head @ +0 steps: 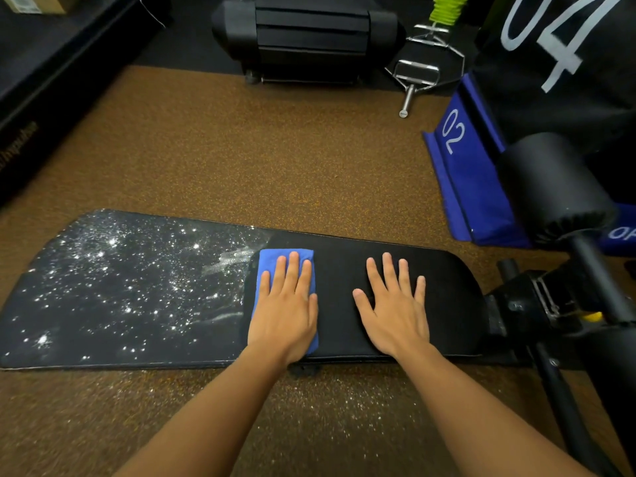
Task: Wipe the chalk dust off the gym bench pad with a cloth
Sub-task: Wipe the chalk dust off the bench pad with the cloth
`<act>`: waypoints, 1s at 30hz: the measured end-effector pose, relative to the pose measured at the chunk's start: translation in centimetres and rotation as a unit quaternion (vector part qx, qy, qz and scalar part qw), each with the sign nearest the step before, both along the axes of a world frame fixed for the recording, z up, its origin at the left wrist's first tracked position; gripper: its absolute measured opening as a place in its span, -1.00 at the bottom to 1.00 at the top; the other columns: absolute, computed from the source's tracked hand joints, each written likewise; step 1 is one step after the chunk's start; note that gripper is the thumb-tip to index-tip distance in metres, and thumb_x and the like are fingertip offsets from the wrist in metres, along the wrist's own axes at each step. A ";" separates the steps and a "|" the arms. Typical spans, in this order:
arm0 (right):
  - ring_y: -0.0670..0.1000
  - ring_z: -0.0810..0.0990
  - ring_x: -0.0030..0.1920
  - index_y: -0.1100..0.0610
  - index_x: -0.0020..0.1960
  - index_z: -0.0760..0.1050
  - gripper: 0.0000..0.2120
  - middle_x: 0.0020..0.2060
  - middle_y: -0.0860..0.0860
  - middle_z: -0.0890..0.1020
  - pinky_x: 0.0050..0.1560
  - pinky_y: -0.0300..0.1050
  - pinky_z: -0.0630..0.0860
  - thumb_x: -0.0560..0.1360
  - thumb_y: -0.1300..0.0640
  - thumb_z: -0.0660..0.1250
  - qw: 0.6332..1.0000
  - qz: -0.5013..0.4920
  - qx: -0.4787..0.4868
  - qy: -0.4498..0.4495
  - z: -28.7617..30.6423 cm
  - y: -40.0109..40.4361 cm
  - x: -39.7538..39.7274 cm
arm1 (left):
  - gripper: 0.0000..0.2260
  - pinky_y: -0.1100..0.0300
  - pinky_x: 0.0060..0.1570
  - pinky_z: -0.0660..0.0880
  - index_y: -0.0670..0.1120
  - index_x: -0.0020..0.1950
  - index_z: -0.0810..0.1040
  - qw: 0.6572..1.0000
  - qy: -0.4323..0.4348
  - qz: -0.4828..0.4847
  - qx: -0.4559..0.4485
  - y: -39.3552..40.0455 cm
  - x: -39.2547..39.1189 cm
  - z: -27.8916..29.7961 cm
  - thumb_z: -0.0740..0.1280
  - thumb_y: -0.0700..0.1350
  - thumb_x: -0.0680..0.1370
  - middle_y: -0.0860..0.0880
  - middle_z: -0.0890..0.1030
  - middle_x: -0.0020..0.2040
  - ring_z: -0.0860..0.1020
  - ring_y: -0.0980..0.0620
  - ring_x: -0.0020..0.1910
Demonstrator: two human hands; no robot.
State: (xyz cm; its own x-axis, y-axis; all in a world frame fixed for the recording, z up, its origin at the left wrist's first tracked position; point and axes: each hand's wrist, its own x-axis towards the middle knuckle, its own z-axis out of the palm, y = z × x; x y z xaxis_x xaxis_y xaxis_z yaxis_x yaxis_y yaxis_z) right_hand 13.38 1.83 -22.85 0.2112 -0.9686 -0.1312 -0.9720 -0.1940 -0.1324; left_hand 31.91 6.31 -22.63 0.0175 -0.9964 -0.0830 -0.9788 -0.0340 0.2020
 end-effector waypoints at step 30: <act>0.08 -0.26 0.51 -0.08 0.53 -0.20 -0.39 0.54 0.00 -0.16 0.44 0.21 -0.23 0.57 -0.25 -0.13 1.000 -0.017 0.003 0.022 0.4 -0.1 0.7 | -0.39 -0.05 0.47 -0.14 -0.07 0.55 -0.08 0.999 -0.013 -0.051 -0.004 -2.7 3.5 0.4 -0.29 0.08 0.52 -0.09 -0.07 0.57 -0.13 -0.08 0.53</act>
State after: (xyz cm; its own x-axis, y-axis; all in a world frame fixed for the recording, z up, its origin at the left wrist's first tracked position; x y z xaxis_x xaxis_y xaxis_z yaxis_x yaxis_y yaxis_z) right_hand 14.06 1.76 -22.41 0.1722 -0.9744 -0.1446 -0.9829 -0.1604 -0.0901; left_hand 35.44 3.65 -22.19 -0.0813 -0.9939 -0.0749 -0.9820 0.0670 0.1767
